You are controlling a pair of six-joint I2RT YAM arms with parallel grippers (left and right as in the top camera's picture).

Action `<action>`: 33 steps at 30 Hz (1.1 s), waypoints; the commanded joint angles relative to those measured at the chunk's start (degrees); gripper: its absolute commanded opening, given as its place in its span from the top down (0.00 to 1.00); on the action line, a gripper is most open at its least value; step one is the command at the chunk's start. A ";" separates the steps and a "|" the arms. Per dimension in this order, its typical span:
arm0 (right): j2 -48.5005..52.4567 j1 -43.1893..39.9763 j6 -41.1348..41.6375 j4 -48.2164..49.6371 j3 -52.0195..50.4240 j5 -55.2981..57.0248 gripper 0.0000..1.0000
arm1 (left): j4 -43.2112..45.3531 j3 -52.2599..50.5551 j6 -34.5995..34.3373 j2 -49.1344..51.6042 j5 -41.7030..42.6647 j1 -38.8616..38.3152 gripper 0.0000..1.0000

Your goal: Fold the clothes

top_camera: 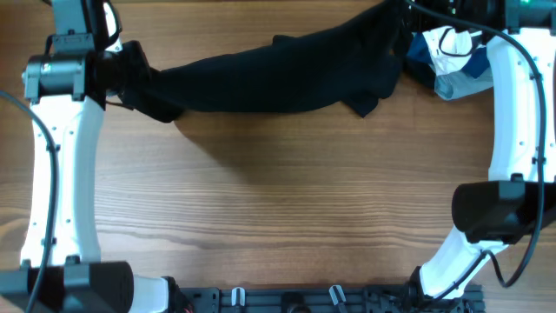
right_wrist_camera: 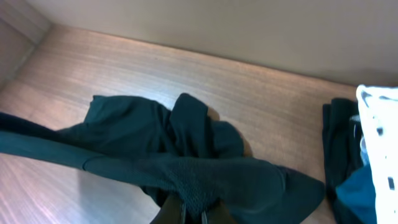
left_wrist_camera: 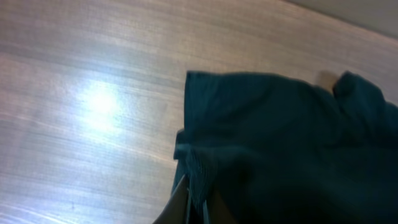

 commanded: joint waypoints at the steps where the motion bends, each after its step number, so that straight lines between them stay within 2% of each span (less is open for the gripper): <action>1: -7.85 -0.94 -1.11 1.09 1.11 -1.33 0.96 | 1.53 0.83 -0.37 -6.43 1.22 0.57 0.96; 6: -20.02 -3.34 -0.28 4.31 1.60 2.01 0.96 | 9.70 1.36 -0.37 -16.09 1.25 0.55 0.96; 13: -36.74 -3.56 0.31 1.53 1.57 14.60 0.96 | 12.94 2.29 -0.09 -31.80 0.70 0.48 0.96; 17: -39.19 -3.56 0.26 0.87 1.57 15.72 0.96 | 13.16 2.29 -0.09 -33.99 -1.18 0.48 0.96; 20: -37.33 -3.56 0.28 0.79 1.55 15.67 0.96 | 13.44 2.29 -0.09 -31.85 -1.62 0.48 0.96; 26: -26.16 -3.56 0.28 2.12 1.55 12.61 0.96 | 17.25 2.29 -0.09 -20.11 -1.64 0.52 0.96; 30: -16.33 -3.43 0.50 9.29 1.55 12.00 0.96 | 25.20 2.29 0.09 -10.60 -1.64 0.52 0.96; 33: -10.36 -3.34 2.60 19.69 1.57 11.80 0.96 | 37.99 2.34 0.11 -3.39 -1.81 0.63 0.96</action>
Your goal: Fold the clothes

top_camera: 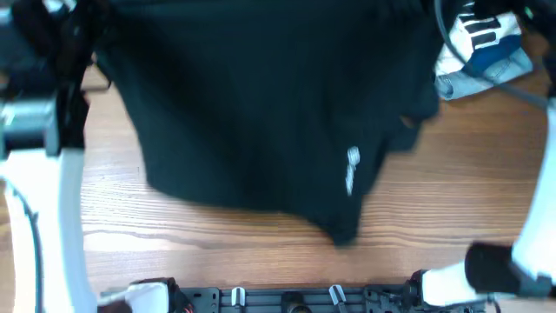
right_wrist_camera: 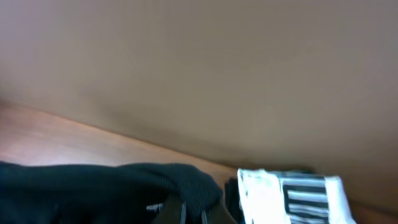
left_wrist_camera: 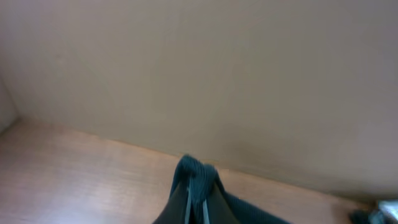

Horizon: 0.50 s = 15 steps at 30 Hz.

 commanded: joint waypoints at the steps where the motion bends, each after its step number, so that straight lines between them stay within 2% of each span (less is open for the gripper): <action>1: 5.07 -0.39 3.43 10.12 0.11 0.13 0.96 | 10.69 0.20 0.11 5.75 -2.23 0.68 0.96; 4: 4.98 -0.39 6.38 19.23 0.33 -0.52 0.96 | 20.28 0.85 0.09 6.62 -1.97 0.55 0.96; 6: 4.59 -0.39 7.08 23.87 2.14 -0.50 0.96 | 21.86 3.65 0.11 6.45 -1.97 0.52 0.96; 9: 4.59 -0.39 7.54 25.77 4.83 -0.55 0.96 | 20.44 7.52 0.11 6.45 -0.46 0.52 0.96; 11: 5.07 -0.35 7.45 23.06 4.81 -2.73 0.96 | 16.15 7.65 0.13 6.43 2.29 0.50 0.96; 15: 8.96 2.38 0.79 9.25 4.68 -3.76 0.96 | -2.69 7.58 0.11 8.46 5.11 -0.07 0.96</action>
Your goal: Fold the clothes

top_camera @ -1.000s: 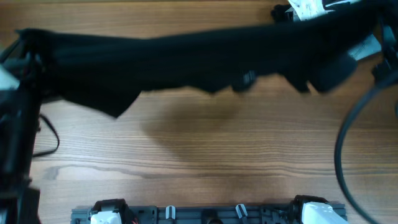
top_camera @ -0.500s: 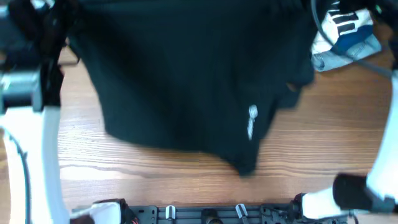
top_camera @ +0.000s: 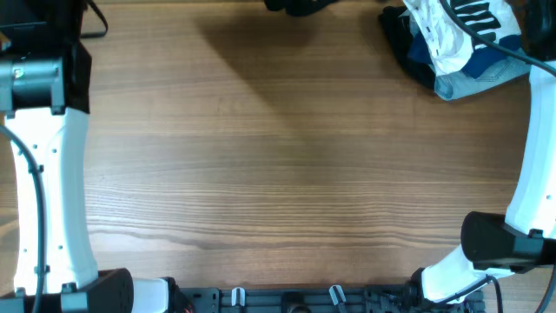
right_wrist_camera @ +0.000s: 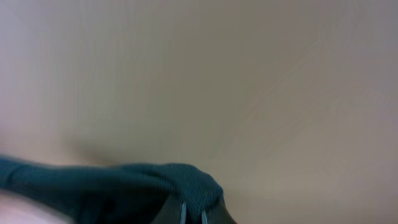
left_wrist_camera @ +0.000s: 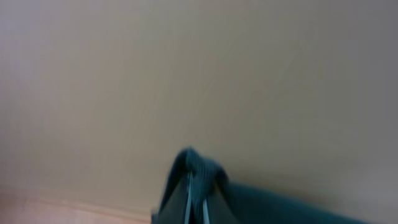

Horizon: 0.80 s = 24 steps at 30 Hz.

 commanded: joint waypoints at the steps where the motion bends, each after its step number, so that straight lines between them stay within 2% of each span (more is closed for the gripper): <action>1: 5.49 3.21 -6.29 -9.44 0.00 -0.72 0.96 | -16.94 -0.28 0.07 3.85 2.03 -0.15 0.96; 2: 8.85 4.94 -7.28 -12.83 -0.02 -0.72 0.96 | -22.93 -0.37 0.07 6.56 2.03 -0.11 0.96; 6: 15.91 8.41 -7.69 -18.34 -0.02 -0.74 0.96 | -36.30 -0.37 0.07 13.46 2.05 0.55 0.96; 9: 16.61 9.03 -7.58 -21.81 0.00 -0.74 0.96 | -41.33 -0.35 0.07 14.34 2.03 1.03 0.96; 12: 13.66 8.22 -6.49 -28.65 0.04 -0.68 0.96 | -44.68 -0.33 0.07 11.23 1.97 1.07 0.96; 17: 6.01 6.14 -6.32 -45.66 0.04 -0.66 0.96 | -53.92 -0.33 -0.15 5.25 1.81 0.96 0.96; 20: 3.85 6.05 -1.73 -55.76 0.04 5.31 0.96 | -59.93 -0.35 -0.94 4.46 1.81 0.96 0.96; 24: 3.02 6.78 1.53 -57.48 -5.97 5.75 0.96 | -64.89 -3.80 -2.16 4.92 1.81 0.96 0.96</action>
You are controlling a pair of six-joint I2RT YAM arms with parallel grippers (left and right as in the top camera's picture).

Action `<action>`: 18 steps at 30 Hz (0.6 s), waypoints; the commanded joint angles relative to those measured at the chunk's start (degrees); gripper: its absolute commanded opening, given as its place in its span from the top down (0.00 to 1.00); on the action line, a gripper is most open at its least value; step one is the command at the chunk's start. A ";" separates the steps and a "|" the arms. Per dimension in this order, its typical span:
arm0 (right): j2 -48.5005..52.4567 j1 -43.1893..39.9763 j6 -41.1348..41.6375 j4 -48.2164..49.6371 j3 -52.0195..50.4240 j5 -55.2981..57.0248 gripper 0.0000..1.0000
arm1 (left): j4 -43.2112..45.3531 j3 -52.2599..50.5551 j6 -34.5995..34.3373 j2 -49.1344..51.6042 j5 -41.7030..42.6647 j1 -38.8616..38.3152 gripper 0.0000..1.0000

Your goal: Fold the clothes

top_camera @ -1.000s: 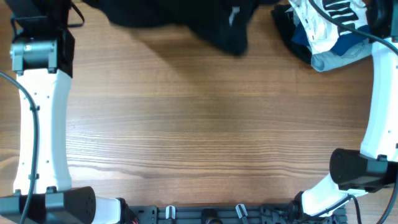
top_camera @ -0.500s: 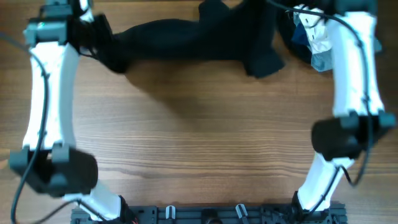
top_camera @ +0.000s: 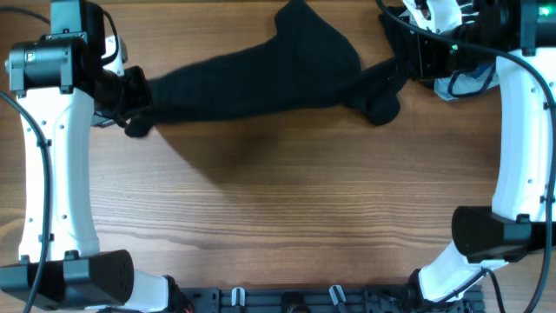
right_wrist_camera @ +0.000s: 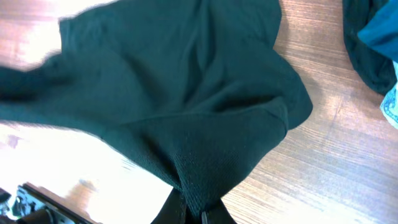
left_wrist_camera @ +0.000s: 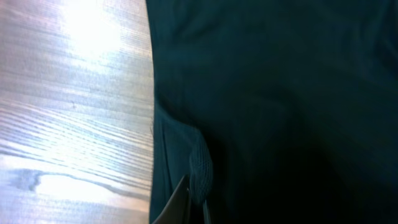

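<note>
A dark green garment [top_camera: 261, 78] hangs stretched between my two grippers across the far part of the table [top_camera: 278, 200]. My left gripper [top_camera: 130, 96] is shut on its left end; in the left wrist view the cloth [left_wrist_camera: 273, 106] fills the frame and bunches between the fingers [left_wrist_camera: 194, 208]. At the far right my right gripper [top_camera: 401, 63] is shut on the other end, where a fold [top_camera: 379, 104] droops. The right wrist view shows the garment [right_wrist_camera: 180, 106] spread below the pinch at the gripper [right_wrist_camera: 191, 214].
A pile of other clothes [top_camera: 452, 43], white, blue and dark, lies at the far right corner behind the right arm; its dark and blue edge shows as clothes [right_wrist_camera: 373, 43] in the right wrist view. A rack of fittings [top_camera: 287, 300] runs along the near edge.
Both grippers and the garment were raised out of the overhead view; now they are low again, with the garment stretched across the far part of the table between them.
The garment first hung stretched low across the far table, held at both ends. Then it was lifted, spread wide and blurred under the overhead camera. It was then up out of view, and now it is down again in a similar stretched position.
</note>
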 commanded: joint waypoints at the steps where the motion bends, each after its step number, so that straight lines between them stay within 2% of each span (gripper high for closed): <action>1: 0.57 0.81 3.76 0.09 -5.77 2.14 0.96 | -2.10 -3.93 -2.08 0.28 0.44 0.33 0.96; 5: -1.20 0.98 4.48 0.09 -13.75 2.99 0.96 | -2.54 -10.62 -5.22 0.26 0.55 0.31 0.96; 8: -7.41 0.98 8.83 0.76 -22.86 6.69 0.96 | -2.32 -17.62 -8.09 0.26 1.31 0.31 0.96; 13: -20.87 0.81 18.01 9.38 -44.74 11.74 0.96 | -0.70 -29.03 -9.73 -1.60 5.40 -1.29 0.96; 16: -22.60 0.39 19.32 13.16 -56.33 10.88 0.96 | 2.21 -36.04 -11.96 -2.54 5.66 -2.73 0.96; 18: -22.47 0.39 19.32 15.39 -59.78 10.91 0.96 | 3.28 -39.15 -13.53 -2.75 5.88 -3.30 0.96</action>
